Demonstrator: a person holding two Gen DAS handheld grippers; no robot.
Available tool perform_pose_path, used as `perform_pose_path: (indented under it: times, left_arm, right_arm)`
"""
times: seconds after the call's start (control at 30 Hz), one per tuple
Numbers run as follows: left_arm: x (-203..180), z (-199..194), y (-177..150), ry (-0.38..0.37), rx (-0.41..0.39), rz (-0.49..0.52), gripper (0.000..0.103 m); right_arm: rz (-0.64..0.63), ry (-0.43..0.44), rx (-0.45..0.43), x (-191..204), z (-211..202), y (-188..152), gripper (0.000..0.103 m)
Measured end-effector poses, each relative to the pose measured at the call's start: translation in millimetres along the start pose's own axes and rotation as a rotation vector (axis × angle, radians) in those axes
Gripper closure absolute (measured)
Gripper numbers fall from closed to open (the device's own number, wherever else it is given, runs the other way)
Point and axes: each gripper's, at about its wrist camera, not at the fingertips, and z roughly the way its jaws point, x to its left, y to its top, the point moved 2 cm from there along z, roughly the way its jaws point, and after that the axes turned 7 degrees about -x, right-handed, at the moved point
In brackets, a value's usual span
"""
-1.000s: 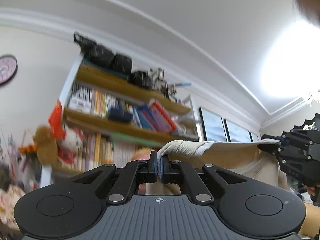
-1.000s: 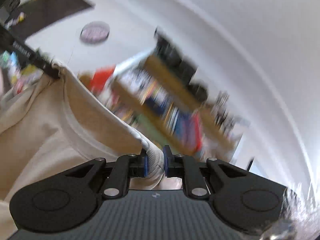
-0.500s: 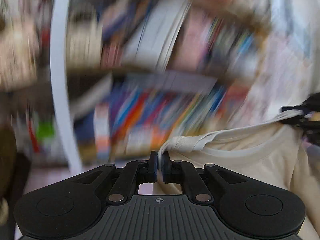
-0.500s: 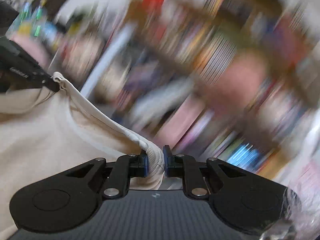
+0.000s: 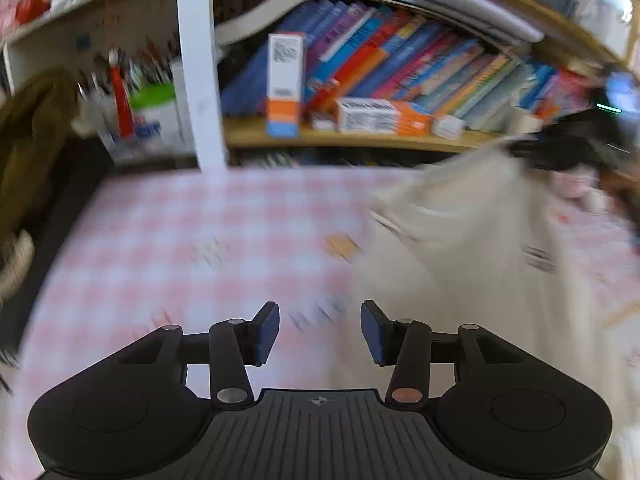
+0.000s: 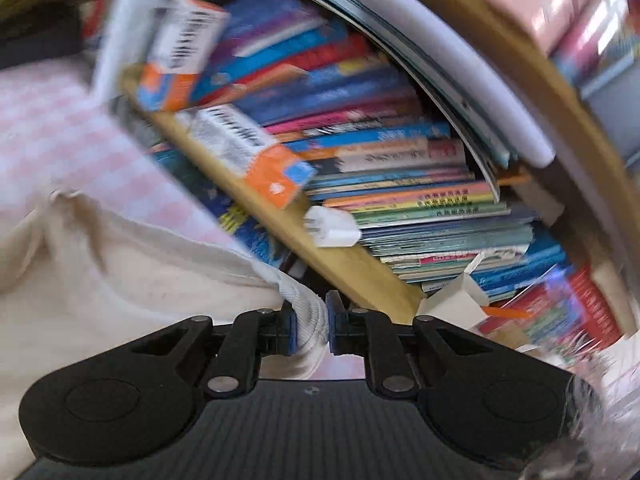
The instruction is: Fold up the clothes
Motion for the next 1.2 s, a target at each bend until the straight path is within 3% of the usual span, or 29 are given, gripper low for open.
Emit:
perform_pose_path:
  times: [0.1, 0.17, 0.27, 0.33, 0.43, 0.6, 0.7, 0.8, 0.83, 0.87, 0.93, 1.03, 1.07, 1.1, 1.2]
  left_arm:
    - [-23.2, -21.7, -26.5, -0.013, 0.013, 0.040, 0.053]
    - [-40.8, -34.4, -44.6, -0.007, 0.028, 0.087, 0.048]
    - [-61.9, -39.6, -62.2, -0.024, 0.053, 0.150, 0.047]
    - [-73.2, -38.9, -70.8, -0.042, 0.072, 0.178, 0.047]
    - [-86.5, -35.5, -80.2, -0.060, 0.088, 0.226, 0.046]
    - [-98.3, -26.0, -91.2, -0.039, 0.103, 0.303, 0.042]
    - [-96.0, -20.8, -94.8, -0.016, 0.092, 0.305, 0.042]
    - [-88.1, -16.2, -97.6, -0.011, 0.082, 0.277, 0.043]
    - [-81.2, -17.2, -95.3, -0.024, 0.080, 0.244, 0.053]
    - [-74.0, -18.3, -92.7, -0.037, 0.079, 0.210, 0.075]
    - [-59.5, -20.5, -87.6, -0.063, 0.075, 0.141, 0.088]
    - [-22.0, -35.0, -64.0, -0.112, 0.035, 0.044, 0.092]
    - [-10.4, -38.1, -56.2, -0.103, 0.016, 0.039, 0.092]
    - [4.8, -40.4, -46.8, -0.093, -0.001, 0.020, 0.093]
    - [49.3, -40.8, -19.7, -0.127, -0.018, -0.072, 0.093]
  right_arm:
    - [0.059, 0.067, 0.091, -4.7, 38.4, -2.7, 0.083]
    - [0.057, 0.067, 0.141, 1.3, 42.9, -10.2, 0.067]
    - [0.083, 0.095, 0.113, 4.9, 23.5, -19.4, 0.047]
    - [0.154, 0.130, 0.071, 6.5, -12.0, -29.5, 0.040]
    - [0.255, 0.229, 0.037, 17.9, -71.1, -51.3, 0.039]
    - [0.340, 0.351, 0.066, 65.4, -159.3, -89.0, 0.039]
    - [0.288, 0.338, 0.050, 102.5, -201.7, -100.5, 0.039]
    - [0.273, 0.336, 0.078, 134.1, -218.9, -105.1, 0.039]
    - [0.284, 0.331, 0.098, 141.0, -219.7, -106.9, 0.039]
    - [0.295, 0.324, 0.119, 147.5, -219.8, -108.8, 0.040]
    - [0.311, 0.300, 0.161, 157.7, -217.3, -113.5, 0.046]
    - [0.337, 0.262, 0.210, 160.6, -210.4, -121.7, 0.084]
    - [0.358, 0.260, 0.217, 158.5, -209.5, -124.0, 0.087]
    - [0.383, 0.253, 0.209, 154.6, -210.4, -124.2, 0.097]
    - [0.444, 0.176, 0.174, 136.8, -214.7, -120.1, 0.097]
